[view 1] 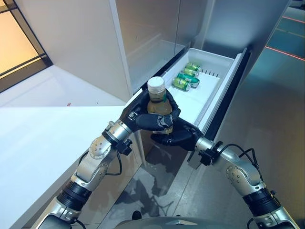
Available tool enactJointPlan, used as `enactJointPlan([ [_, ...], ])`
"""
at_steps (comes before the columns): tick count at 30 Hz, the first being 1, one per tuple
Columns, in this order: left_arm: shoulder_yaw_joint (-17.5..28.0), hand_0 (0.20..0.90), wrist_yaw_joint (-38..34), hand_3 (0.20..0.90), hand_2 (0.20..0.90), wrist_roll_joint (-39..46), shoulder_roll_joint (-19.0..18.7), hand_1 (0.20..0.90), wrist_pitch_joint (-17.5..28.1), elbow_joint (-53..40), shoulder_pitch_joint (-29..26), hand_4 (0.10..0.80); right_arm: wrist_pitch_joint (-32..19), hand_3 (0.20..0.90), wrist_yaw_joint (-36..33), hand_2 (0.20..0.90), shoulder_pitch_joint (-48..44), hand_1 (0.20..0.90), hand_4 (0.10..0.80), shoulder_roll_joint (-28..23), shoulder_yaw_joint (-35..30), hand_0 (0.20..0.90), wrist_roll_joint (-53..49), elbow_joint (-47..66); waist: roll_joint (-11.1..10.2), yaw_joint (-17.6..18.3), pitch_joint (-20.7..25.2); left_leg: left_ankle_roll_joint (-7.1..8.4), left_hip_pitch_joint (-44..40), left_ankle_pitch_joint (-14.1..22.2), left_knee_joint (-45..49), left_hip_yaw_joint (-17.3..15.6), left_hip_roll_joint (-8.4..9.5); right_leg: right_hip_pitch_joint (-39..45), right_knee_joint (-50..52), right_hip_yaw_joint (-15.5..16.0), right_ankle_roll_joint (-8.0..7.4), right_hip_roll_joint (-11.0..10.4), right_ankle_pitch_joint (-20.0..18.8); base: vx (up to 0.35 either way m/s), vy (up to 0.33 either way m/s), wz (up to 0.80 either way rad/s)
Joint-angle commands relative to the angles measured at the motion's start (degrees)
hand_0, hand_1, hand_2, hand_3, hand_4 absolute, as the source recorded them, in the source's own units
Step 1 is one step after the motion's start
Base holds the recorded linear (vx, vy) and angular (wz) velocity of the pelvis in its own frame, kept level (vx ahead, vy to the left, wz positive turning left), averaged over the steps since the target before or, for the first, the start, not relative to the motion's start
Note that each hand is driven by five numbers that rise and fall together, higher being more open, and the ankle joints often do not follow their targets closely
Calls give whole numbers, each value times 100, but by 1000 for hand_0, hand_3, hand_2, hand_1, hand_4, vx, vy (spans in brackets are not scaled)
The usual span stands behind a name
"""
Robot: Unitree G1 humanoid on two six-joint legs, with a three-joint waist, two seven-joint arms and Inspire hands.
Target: Put drinks into fridge and close the fridge
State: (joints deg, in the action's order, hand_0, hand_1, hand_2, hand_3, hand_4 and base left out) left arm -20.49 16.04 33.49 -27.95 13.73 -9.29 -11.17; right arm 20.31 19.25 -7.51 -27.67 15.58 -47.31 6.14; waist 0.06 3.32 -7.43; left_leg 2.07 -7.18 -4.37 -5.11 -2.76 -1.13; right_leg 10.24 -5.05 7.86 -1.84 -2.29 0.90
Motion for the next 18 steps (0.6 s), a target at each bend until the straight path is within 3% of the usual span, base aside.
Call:
enactJointPlan([
  [1,147,300,-75,200,300,66,176,300,1147,-430,-710,100,-326,900,100,900,-375,900,800,254,-308,900,-617,767,-78,-23,362,-324,-195,711,12,-254,350,-336,469,-32,-176,295,245,0,0,0],
  [11,119,300,-22,200,300,258,80,300,824,-378,-716,100,-140,900,646,900,-572,900,800,-83,-214,900,17,874,-116,-38,367,-337,-184,707,43,-255,360,-345,507,-24,-165,289,260,-3,-2,1],
  [18,-150,300,15,200,300,443,144,300,527,-159,-843,100,-399,900,876,900,-1003,900,800,-295,185,900,608,877,-118,-55,367,-343,-194,703,48,-185,392,-329,473,-67,-150,320,238,0,0,0],
])
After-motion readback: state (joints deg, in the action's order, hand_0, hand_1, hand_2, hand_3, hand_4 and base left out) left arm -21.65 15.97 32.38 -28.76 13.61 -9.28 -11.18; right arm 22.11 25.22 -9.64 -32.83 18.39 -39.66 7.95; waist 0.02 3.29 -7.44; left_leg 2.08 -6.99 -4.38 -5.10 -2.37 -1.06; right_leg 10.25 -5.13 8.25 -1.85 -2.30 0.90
